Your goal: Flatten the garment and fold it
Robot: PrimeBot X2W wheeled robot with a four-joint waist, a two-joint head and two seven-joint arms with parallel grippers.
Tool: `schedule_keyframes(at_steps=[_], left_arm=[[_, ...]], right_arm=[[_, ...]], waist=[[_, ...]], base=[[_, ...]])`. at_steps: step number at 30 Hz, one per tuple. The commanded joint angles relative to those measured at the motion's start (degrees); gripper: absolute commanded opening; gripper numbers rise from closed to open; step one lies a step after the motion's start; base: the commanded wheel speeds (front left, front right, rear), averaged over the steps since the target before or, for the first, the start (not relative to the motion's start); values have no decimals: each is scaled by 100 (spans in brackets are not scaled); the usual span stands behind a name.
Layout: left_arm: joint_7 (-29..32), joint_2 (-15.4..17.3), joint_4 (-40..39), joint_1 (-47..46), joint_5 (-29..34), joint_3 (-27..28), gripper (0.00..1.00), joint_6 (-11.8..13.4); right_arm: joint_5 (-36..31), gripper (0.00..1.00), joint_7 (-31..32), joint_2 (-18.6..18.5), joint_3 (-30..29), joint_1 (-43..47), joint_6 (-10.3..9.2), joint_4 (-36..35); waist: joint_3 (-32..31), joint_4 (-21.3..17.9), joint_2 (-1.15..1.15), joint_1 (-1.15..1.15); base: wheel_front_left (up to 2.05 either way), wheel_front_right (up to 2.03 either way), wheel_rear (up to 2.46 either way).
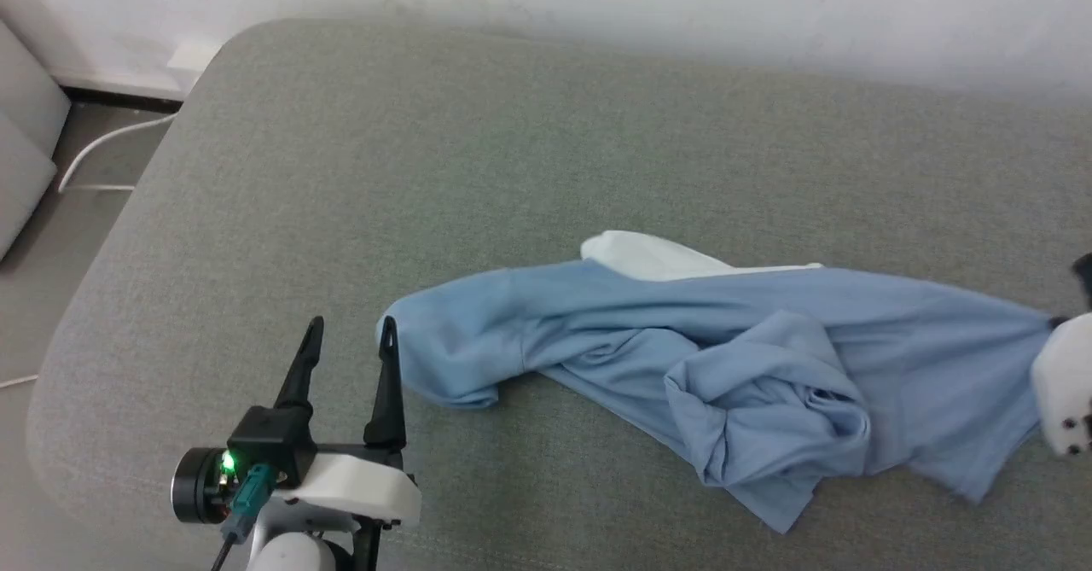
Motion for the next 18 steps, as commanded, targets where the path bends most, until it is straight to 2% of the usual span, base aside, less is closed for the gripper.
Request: schedule_keyframes(at_steps=[1, 7, 10, 11, 18], left_arm=[[-27, -19, 16, -23, 53, 9, 100, -43], [-27, -43, -1, -25, 65, -19, 100, -62], [-27, -52, -17, -38, 66, -19, 100, -67], [-27, -54, -21, -46, 66, -16, 100, -68], [-27, -51, 12, -101, 87, 32, 100, -95]], right_arm=[[-95, 0, -53, -127, -134, -141, -13, 16], [-282, 0, -1, -418, -650, -233, -13, 404], [-395, 0, -193, -419, -992, -265, -13, 797], [-455, 100, -340, -395, -1047, -285, -13, 927], [-613, 100, -1597, 63, -1138, -477, -13, 1375]], waist=[[-85, -75, 0, 0], [-43, -77, 0, 0], [42, -73, 0, 0], [72, -75, 0, 0], [57, -228, 0, 0]], base=[[0, 0, 0], [0, 0, 0], [0, 0, 0], [0, 0, 0], [0, 0, 0]])
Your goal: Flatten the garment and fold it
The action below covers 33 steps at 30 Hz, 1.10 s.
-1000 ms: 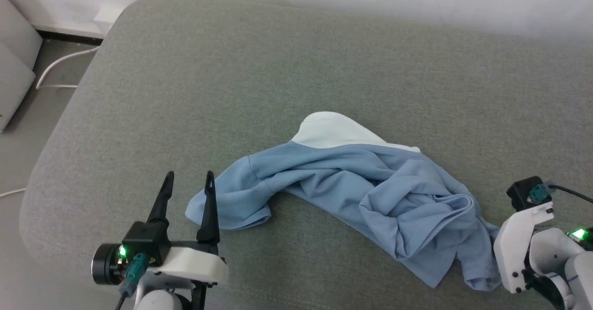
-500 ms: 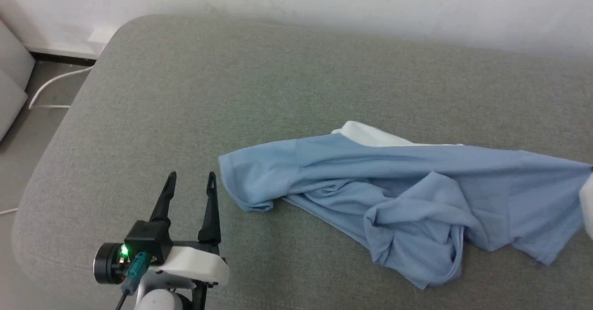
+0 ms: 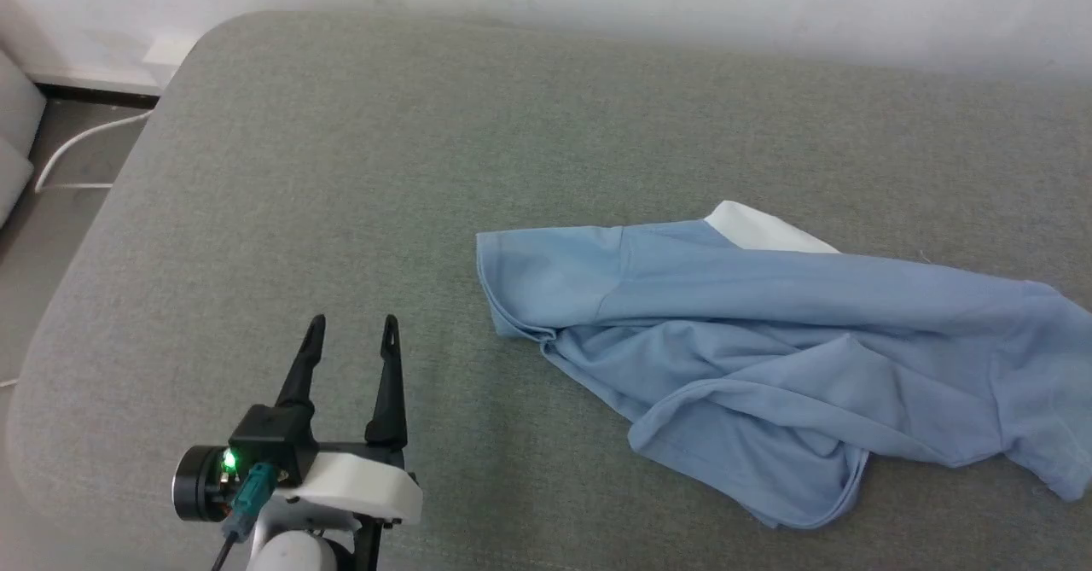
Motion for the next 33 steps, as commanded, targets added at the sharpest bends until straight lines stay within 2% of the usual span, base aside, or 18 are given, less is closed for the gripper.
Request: schedule_keyframes(at_steps=[1, 4, 9, 12, 13, 16, 21, 27, 30, 33], left_arm=[[-27, 7, 23, -85, 52, 36, 100, -103], [-27, 50, 93, -102, 18, 57, 100, -207], [66, 220, 271, -255, -77, 40, 100, -451], [579, 453, 301, -504, -96, -74, 100, -641], [579, 453, 301, -504, -96, -74, 100, -641], [1355, 741, 337, -898, -330, -242, 100, -840], [2912, 1482, 565, -1794, -954, -719, 100, -937], [4539, 2559, 952, -2762, -2049, -1791, 100, -942], [5042, 3044, 1132, -3098, -2356, -2236, 100, -942], [5192, 3375, 1288, -3376, -2475, -2586, 100, -943]], right_arm=[[-45, 100, -302, 135, 35, -137, -12, -36], [26, 100, -724, 394, 100, -120, -12, -262], [305, 100, -1180, 903, 186, 144, -12, -1110], [442, 100, -1223, 1236, 149, 473, -12, -1724], [442, 100, -1223, 1236, 149, 473, -12, -1724], [548, 100, -1195, 1551, 66, 807, -12, -2305], [565, 100, -1104, 1992, -36, 1202, -12, -3010], [525, 100, -1088, 2186, 19, 1286, -12, -3283], [504, 100, -1099, 2236, 53, 1248, -12, -3293], [502, 100, -1125, 2273, 68, 1215, -12, -3280]], waist=[[-81, -148, 0, 0], [-180, -326, 0, 0], [-248, -752, 0, 0], [-183, -1004, 0, 0], [-183, -1004, 0, 0], [-22, -1242, 0, 0], [310, -1575, 0, 0], [631, -1921, 0, 0], [740, -2068, 0, 0], [824, -2170, 0, 0]], base=[[0, 0, 0], [0, 0, 0], [0, 0, 0], [0, 0, 0], [0, 0, 0], [0, 0, 0], [0, 0, 0], [0, 0, 0], [0, 0, 0], [0, 0, 0]])
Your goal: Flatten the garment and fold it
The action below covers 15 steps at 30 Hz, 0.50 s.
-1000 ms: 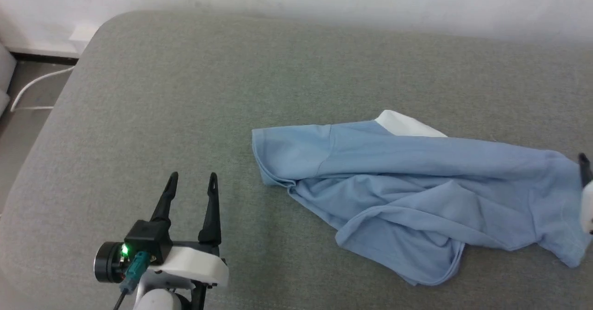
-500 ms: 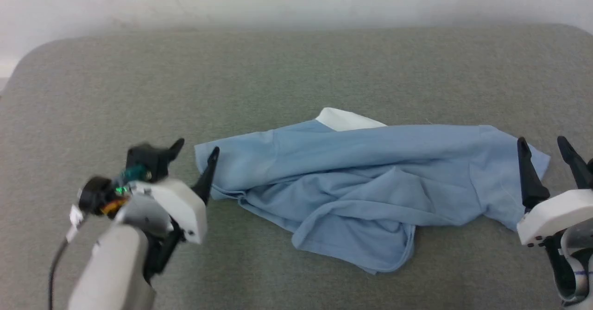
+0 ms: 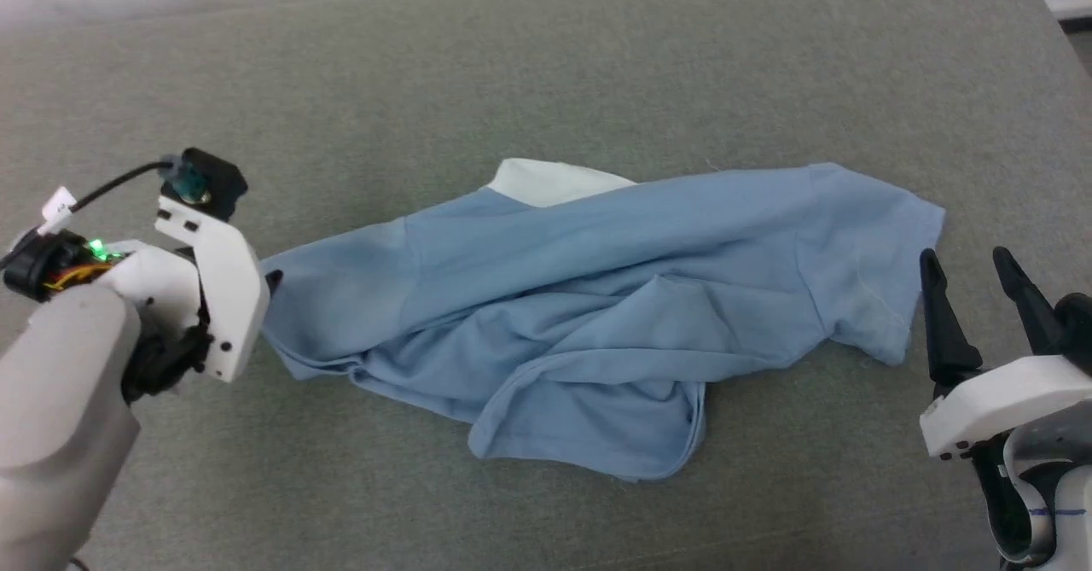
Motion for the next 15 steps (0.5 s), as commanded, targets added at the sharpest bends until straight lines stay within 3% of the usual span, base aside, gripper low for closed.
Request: schedule_keyframes(at_steps=[1, 15], left_arm=[[35, 77, 62, -131, -43, -142, 100, -37], [3, 471, 766, -510, -356, -1306, 100, -38]], right_arm=[[-21, 100, -38, 32, -11, -19, -12, -5], [-95, 100, -79, 116, -46, -64, -12, 82]], waist=[[227, -233, 0, -1], [491, -326, 0, -1]], base=[[0, 0, 0], [0, 0, 0]])
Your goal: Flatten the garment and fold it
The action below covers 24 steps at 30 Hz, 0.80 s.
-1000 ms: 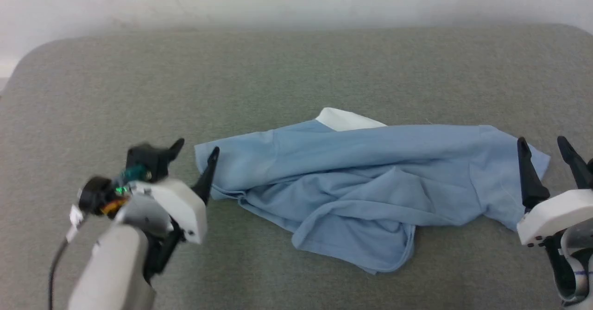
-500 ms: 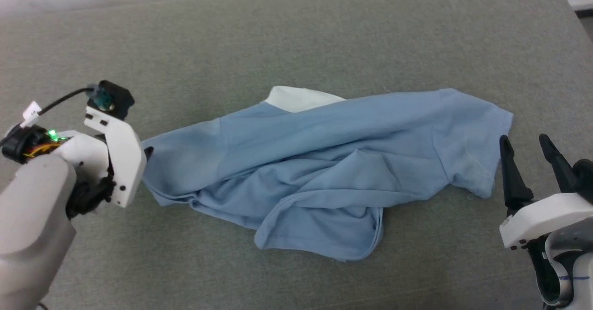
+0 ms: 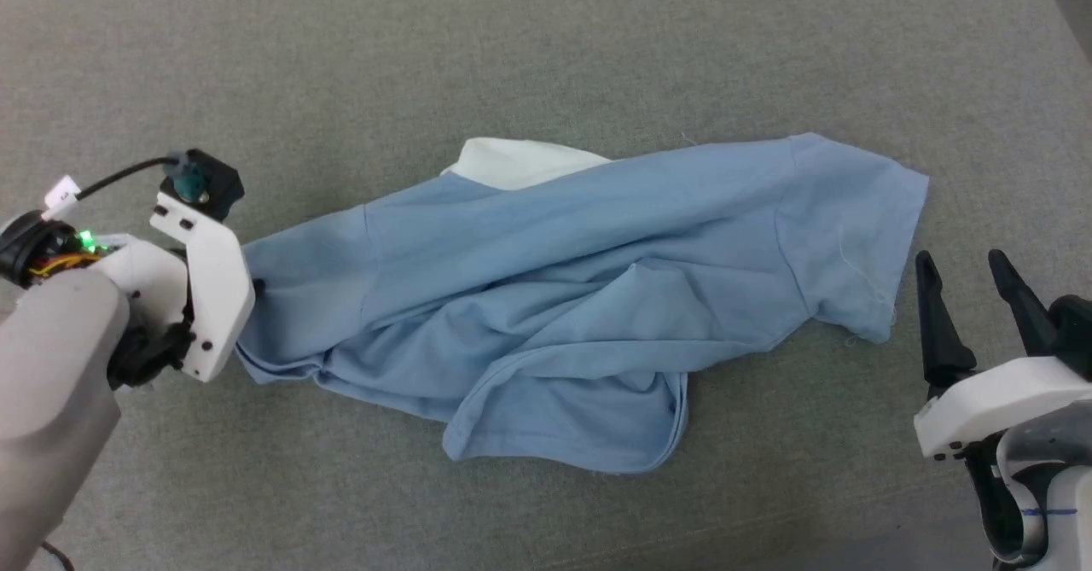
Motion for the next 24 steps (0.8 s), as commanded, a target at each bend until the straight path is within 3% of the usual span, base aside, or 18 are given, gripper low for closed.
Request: schedule_keyframes(at_steps=[1, 5, 8, 9, 10, 11, 14, 17, 24], left_arm=[[38, 48, 236, 122, -9, -174, 100, -1], [-109, 114, 481, -21, 105, -237, 100, 8], [106, 93, 624, -21, -34, -381, 100, 4], [239, 50, 613, 18, -224, -430, 85, 3], [378, 27, 560, 52, -411, -501, 13, 2], [503, 32, 486, 70, -558, -582, 0, 1], [630, 33, 320, 80, -917, -647, 0, 1], [219, 9, 312, 29, -856, -557, 0, 52], [-1494, -102, 257, 32, -315, -224, 0, 839]], right_arm=[[-40, 100, -26, 24, -11, -56, -12, 15], [-51, 100, -30, 25, -3, -79, -12, 10], [-60, 100, -27, 25, 1, -88, -12, 5], [-63, 100, -24, 25, 2, -88, -12, 6], [-67, 100, -21, 24, 2, -88, -12, 8], [-72, 100, -20, 22, -3, -88, -12, 10], [-89, 100, -25, 16, -51, -72, -12, 36], [-106, 100, -12, -32, -61, -61, -12, 66], [-110, 100, 356, -366, -39, -11, -12, -25]], waist=[[57, -3, 0, 1], [135, 6, 0, 1], [153, 12, 0, 1], [150, 16, 0, 1], [147, 23, 0, 1], [142, 33, 0, 1], [83, 99, 0, 1], [-59, 182, 0, 1], [-554, 492, 0, 1]], base=[[0, 0, 0], [0, 0, 0], [0, 0, 0], [0, 0, 0], [0, 0, 0], [0, 0, 0], [0, 0, 0], [0, 0, 0], [0, 0, 0]])
